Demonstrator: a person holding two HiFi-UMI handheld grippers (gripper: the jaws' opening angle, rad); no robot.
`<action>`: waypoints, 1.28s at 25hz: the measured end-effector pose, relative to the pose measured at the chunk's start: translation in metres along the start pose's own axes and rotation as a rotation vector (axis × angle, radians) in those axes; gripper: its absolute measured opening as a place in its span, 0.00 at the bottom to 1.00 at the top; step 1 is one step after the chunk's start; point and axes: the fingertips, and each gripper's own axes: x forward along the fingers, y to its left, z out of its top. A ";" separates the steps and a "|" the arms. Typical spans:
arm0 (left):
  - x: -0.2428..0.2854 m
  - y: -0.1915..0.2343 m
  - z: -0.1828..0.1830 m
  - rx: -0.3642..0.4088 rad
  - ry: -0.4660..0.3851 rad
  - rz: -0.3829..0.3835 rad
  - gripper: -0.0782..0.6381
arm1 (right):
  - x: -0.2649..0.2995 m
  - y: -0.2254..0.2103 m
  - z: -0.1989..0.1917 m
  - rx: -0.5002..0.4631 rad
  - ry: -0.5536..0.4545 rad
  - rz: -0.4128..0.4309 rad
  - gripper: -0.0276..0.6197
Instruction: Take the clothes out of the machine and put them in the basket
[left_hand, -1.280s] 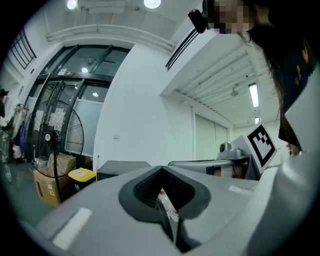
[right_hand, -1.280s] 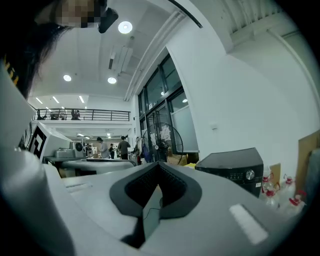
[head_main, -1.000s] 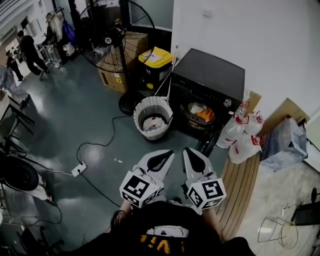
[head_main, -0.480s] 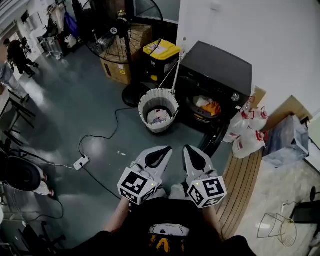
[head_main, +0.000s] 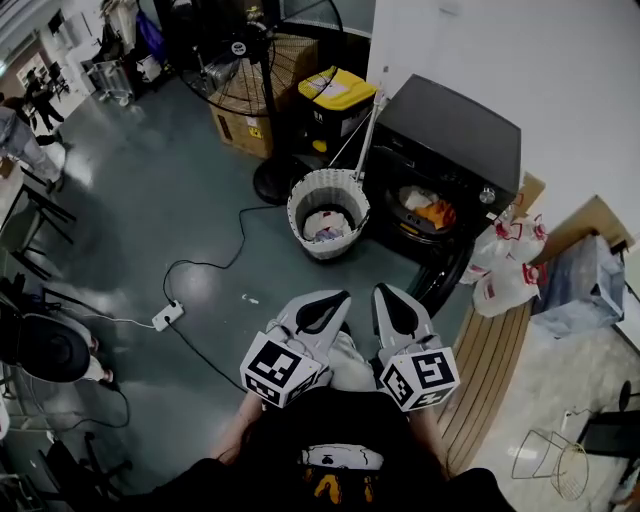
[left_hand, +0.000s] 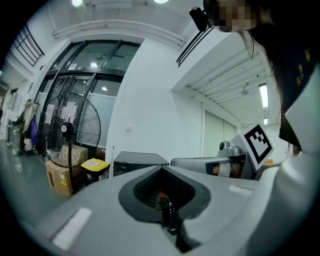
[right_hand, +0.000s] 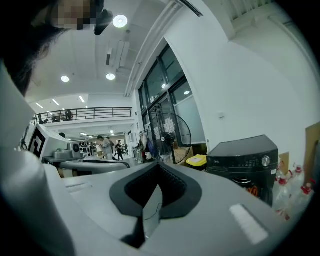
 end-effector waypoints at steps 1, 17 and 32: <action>0.002 0.006 0.000 0.001 0.001 0.008 0.11 | 0.006 -0.001 0.001 0.002 0.001 0.006 0.06; 0.065 0.123 0.015 -0.004 0.029 0.102 0.11 | 0.141 -0.050 0.016 0.046 0.016 0.091 0.06; 0.177 0.202 0.036 0.020 0.039 0.070 0.11 | 0.240 -0.133 0.030 0.080 0.038 0.074 0.06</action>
